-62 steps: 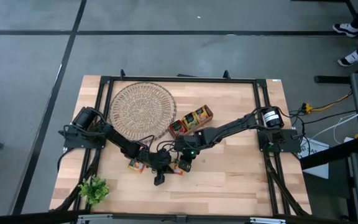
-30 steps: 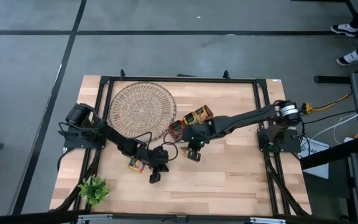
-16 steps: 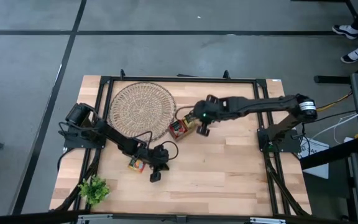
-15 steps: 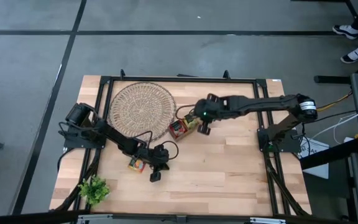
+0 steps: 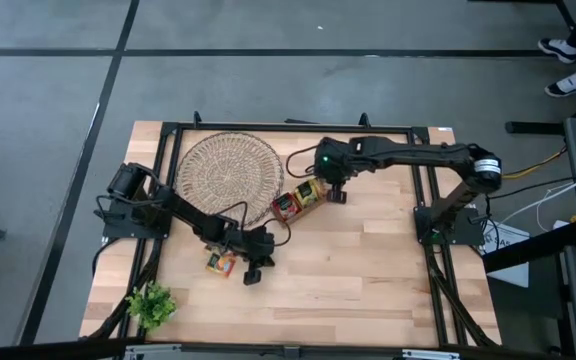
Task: Pick & Place Tea
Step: Put the orange tea bag into the right section of the wooden organizer
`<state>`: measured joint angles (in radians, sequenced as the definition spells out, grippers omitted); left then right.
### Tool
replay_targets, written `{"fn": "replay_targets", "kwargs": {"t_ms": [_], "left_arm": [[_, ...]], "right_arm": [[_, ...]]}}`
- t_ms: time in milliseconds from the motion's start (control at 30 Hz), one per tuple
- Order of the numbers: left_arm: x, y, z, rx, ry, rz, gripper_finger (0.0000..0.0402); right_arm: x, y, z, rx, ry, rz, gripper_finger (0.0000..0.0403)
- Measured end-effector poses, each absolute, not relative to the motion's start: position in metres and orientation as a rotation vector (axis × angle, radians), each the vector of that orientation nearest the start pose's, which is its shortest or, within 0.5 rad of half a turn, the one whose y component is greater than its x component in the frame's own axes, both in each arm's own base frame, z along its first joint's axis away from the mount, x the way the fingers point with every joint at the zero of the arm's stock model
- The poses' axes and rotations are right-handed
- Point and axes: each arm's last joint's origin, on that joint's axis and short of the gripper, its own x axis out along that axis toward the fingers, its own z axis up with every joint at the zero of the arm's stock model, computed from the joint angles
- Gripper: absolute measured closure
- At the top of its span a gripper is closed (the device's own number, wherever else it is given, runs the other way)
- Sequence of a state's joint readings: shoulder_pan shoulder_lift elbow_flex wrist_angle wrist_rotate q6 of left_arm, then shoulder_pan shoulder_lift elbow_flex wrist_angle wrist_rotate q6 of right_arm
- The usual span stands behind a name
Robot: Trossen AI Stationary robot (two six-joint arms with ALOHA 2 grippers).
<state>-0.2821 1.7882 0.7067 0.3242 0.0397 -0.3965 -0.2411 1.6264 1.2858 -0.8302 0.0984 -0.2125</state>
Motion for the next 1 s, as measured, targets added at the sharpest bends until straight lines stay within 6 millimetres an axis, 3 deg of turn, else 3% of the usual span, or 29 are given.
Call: {"fn": "replay_targets", "kwargs": {"t_ms": [267,567,800,1000], "left_arm": [[0.303,-0.087,0.107,-0.291,0.807,-0.148,0.0390],[0.303,-0.087,0.107,-0.294,0.801,-0.139,0.0390],[0.304,-0.088,0.108,-0.303,0.786,-0.140,0.0390],[0.304,-0.089,0.108,-0.305,0.788,-0.154,0.0390]], "right_arm": [[0.314,-0.095,0.248,-0.086,1.190,-0.131,0.0398],[0.311,-0.106,0.249,-0.018,1.176,-0.187,0.0362],[0.311,-0.106,0.249,-0.014,1.175,-0.194,0.0326],[0.313,-0.101,0.249,0.115,1.157,-0.235,0.0315]]}}
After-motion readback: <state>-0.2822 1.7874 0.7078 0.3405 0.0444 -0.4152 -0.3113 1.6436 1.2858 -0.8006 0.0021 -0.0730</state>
